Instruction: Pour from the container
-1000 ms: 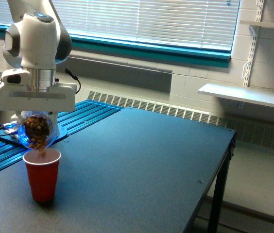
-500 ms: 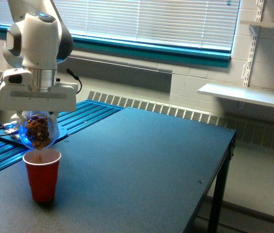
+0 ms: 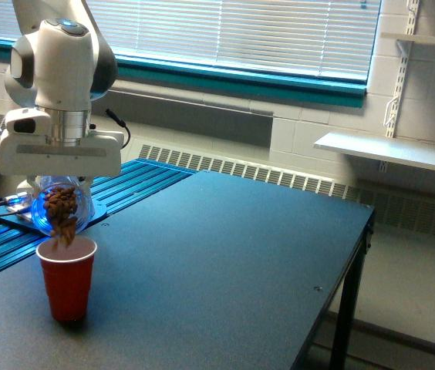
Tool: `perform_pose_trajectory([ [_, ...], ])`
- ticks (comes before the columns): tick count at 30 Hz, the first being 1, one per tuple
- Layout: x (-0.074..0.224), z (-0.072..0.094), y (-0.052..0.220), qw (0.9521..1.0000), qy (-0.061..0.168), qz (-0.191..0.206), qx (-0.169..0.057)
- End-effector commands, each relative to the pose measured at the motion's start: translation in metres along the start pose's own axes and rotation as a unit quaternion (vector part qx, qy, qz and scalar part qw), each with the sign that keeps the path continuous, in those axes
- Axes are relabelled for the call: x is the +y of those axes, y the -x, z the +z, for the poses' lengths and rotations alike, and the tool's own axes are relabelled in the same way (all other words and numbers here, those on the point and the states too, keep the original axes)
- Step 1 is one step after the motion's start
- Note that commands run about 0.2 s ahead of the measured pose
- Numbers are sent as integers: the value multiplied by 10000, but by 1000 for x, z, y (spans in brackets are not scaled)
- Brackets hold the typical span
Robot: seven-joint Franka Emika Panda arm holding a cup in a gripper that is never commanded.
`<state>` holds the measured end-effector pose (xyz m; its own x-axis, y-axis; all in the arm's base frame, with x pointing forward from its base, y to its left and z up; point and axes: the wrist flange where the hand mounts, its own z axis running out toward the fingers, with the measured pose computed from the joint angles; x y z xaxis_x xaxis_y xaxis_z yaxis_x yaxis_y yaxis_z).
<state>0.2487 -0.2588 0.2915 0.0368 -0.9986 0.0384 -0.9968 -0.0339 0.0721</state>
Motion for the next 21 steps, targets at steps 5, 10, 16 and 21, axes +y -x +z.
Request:
perform_pose_trajectory([
  [5, -2, -4, 1, 9998, 95, -192, -45],
  [10, -1, -5, 0, 9995, 183, -240, -84],
  [16, -1, -8, 0, 9994, 211, -251, -96],
  [21, -1, -9, -2, 9993, 250, -257, -81],
])
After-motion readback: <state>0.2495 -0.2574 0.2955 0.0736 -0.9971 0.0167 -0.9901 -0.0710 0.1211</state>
